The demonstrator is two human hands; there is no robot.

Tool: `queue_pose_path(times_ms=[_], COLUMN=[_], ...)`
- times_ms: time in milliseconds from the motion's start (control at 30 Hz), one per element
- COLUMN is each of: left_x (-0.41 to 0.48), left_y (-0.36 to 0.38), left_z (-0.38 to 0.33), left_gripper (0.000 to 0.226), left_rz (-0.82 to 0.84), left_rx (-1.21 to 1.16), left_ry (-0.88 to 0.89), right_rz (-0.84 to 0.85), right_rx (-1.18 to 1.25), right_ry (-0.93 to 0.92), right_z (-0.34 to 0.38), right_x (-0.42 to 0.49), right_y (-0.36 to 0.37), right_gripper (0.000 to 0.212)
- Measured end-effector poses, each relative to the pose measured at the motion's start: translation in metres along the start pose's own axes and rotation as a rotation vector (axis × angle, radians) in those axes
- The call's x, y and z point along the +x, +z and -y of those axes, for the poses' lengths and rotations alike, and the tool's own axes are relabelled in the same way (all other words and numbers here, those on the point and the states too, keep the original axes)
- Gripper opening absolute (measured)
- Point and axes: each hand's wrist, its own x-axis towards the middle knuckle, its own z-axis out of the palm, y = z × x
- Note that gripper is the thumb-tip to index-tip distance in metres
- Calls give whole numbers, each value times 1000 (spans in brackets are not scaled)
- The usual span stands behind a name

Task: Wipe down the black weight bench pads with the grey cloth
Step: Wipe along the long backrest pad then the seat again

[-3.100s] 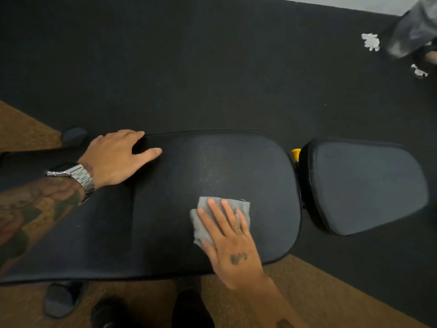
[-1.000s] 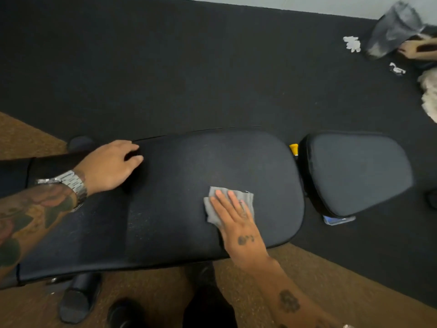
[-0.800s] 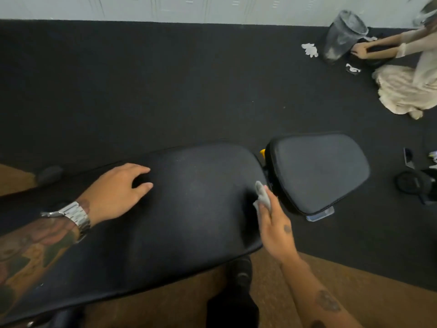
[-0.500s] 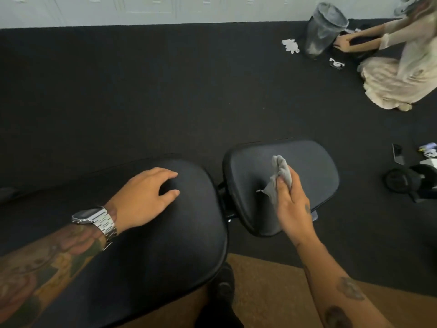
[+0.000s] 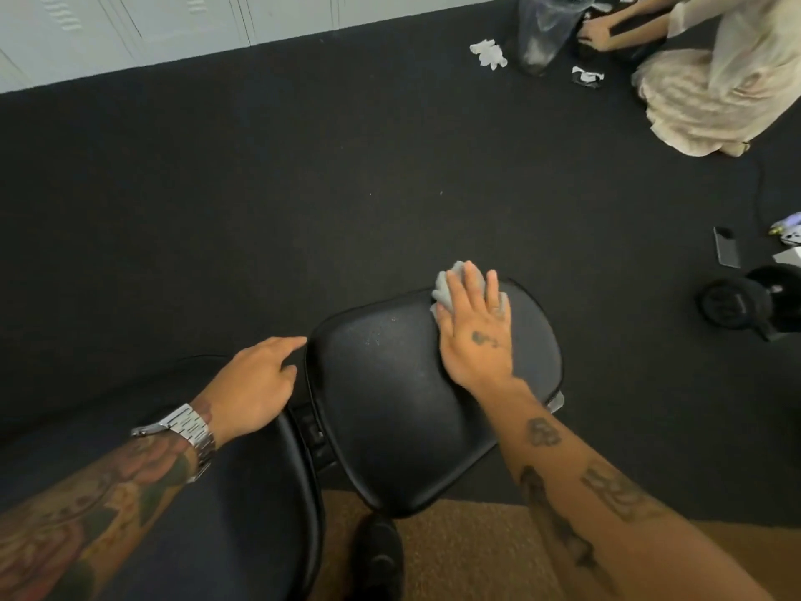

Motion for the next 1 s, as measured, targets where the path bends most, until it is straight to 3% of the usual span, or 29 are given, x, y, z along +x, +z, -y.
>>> queue_pose_path(times_ms=[167,333,567,800,900,1000], left_x=[-3,-9,-9,-10,-11,-10], left_y=[-3,-9,-13,-8,-7,-9], left_z=[26,49,51,51,51,50], left_gripper=[50,50,47,45,44,45], left_rz=[37,56,51,-2,0,16], left_rx=[387,507,465,433,403,396], left_ry=[1,96,115,115,103,100], right_rz=[65,175,75,-54,-54,-62], right_rx=[-59,-125,-144,-23,-9,-72], right_ry=[-339,-594,-217,307,295,59], right_z=[94,91,-2,-51,-23,25], right_x=[-42,-118,-137,-32,-13,-27], right_y=[51,63,29,-8,-2,18], right_gripper=[56,57,58,57,58,54])
